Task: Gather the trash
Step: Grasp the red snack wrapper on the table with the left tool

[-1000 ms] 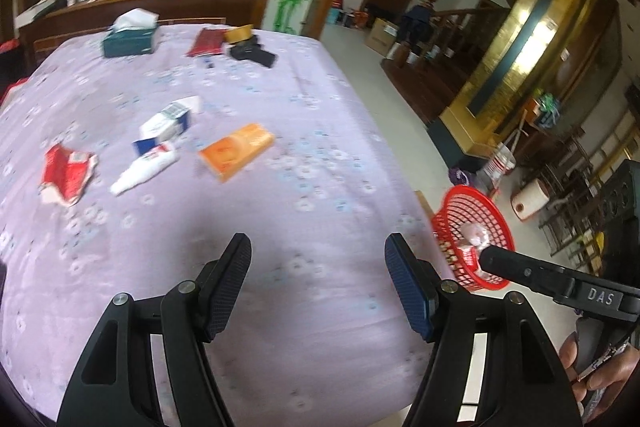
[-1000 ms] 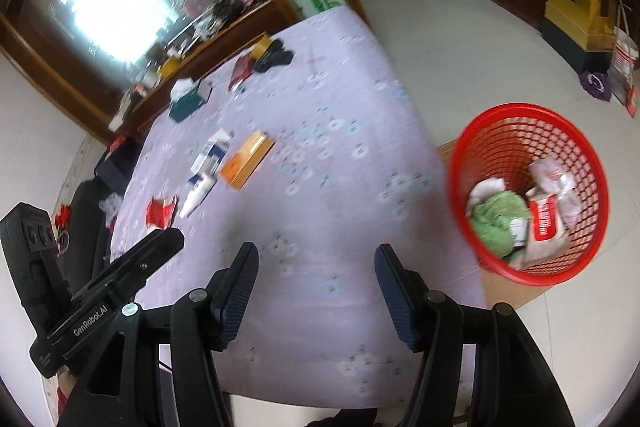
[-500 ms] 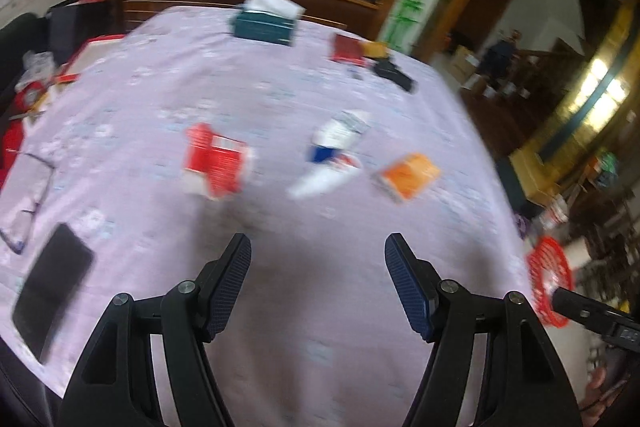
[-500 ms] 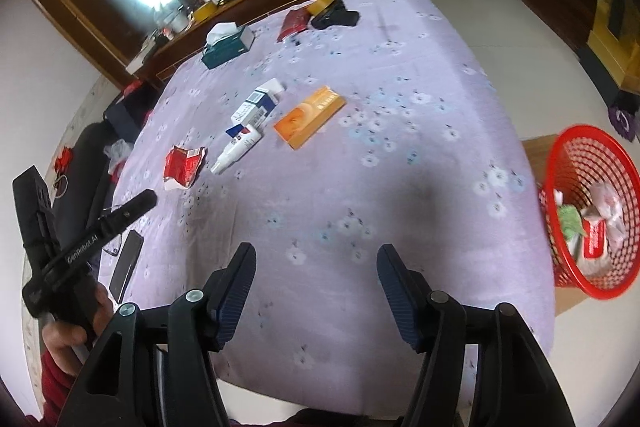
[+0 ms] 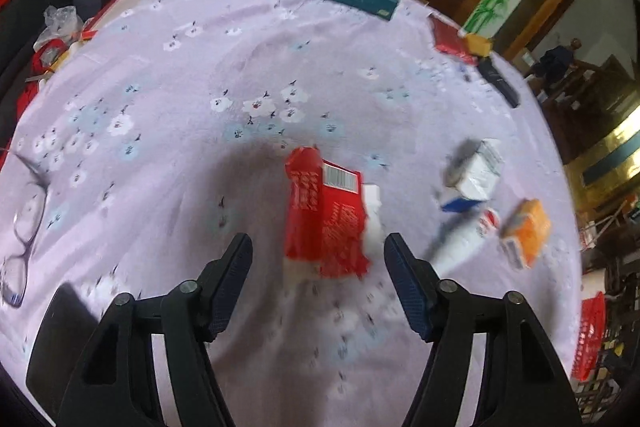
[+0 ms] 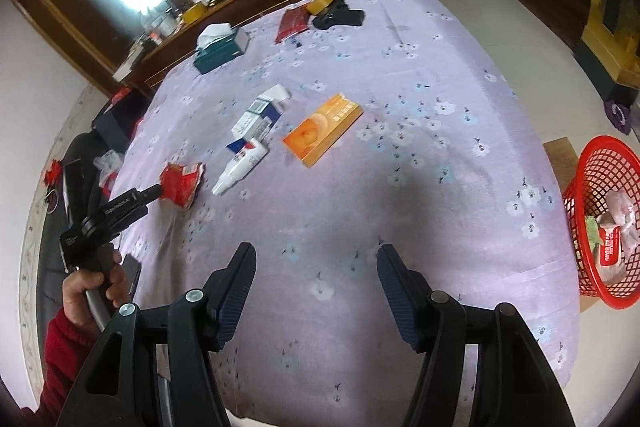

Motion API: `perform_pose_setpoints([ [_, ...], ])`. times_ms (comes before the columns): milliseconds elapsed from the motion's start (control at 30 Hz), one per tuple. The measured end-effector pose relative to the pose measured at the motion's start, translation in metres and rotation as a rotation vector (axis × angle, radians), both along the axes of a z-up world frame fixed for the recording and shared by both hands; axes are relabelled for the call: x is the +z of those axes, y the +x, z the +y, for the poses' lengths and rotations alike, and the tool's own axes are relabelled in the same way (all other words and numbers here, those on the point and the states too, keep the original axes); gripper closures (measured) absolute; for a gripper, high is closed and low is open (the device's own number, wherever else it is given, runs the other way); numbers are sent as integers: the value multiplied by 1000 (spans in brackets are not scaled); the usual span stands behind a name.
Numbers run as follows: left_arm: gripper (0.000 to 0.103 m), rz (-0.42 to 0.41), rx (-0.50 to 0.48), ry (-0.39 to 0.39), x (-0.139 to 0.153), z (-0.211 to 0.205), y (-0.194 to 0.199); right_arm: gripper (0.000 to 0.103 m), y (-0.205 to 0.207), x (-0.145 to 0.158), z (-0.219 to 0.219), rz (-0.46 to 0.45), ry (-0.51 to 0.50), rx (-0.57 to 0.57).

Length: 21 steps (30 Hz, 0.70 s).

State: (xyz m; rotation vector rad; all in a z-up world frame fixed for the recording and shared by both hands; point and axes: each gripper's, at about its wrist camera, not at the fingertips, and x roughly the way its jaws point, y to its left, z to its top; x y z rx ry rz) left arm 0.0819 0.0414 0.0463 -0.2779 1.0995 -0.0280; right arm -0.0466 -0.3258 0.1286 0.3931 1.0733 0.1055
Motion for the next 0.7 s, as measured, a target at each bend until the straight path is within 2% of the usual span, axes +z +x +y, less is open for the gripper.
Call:
perform_pose_setpoints([
  [67, 56, 24, -19, -15, -8, -2, 11, 36, 6, 1, -3, 4, -2, -17],
  [100, 58, 34, -27, -14, -13, -3, 16, 36, 10, 1, -3, 5, -4, -22],
  [167, 74, 47, -44, -7, -19, -6, 21, 36, 19, 1, -3, 11, -3, -28],
  [200, 77, 52, -48, -15, -22, -7, 22, 36, 24, 1, -3, 14, 1, -31],
  [233, 85, 53, -47, -22, -23, -7, 22, 36, 30, 1, -2, 17, 3, -36],
  [300, 86, 44, -57, -20, -24, -8, 20, 36, 45, -1, -1, 23, 10, -45],
  [433, 87, -36, -91, 9, -6, -11, 0, 36, 80, -16, 1, 52, 30, -75],
  [533, 87, -86, -104, 9, 9, -9, -17, 36, 113, -36, 6, 100, 15, -88],
  [700, 87, -145, -114, 14, 29, 1, -46, 36, 161, -69, 16, 171, 49, -143],
])
